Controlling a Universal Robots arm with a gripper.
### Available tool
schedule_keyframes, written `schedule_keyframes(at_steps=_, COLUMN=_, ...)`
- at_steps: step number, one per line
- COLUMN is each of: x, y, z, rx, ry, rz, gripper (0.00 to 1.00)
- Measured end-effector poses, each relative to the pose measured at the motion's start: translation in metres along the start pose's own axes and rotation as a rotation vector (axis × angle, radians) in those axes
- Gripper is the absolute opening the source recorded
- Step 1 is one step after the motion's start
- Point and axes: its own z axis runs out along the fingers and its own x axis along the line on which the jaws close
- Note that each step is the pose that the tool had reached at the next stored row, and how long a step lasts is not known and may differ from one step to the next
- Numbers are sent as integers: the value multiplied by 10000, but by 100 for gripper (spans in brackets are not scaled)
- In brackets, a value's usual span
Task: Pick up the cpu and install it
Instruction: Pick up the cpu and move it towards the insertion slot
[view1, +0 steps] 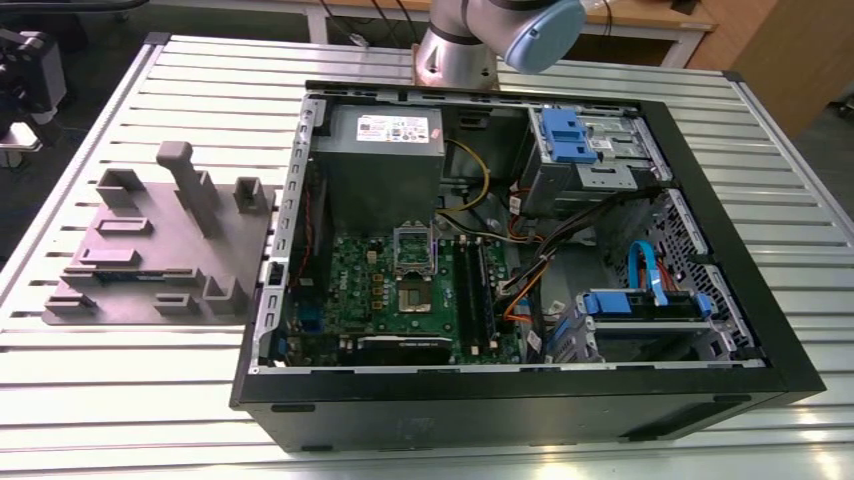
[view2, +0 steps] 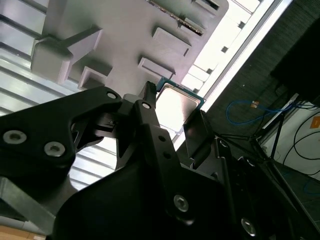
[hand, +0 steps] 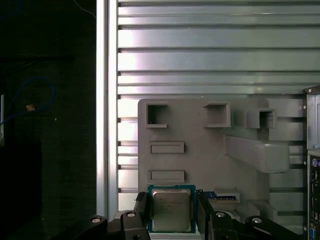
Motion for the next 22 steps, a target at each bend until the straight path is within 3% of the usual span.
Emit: schedule_keyframes(at_steps=22, x=1, y=4, z=-113, rx=1, ry=0, rz=0, gripper=47)
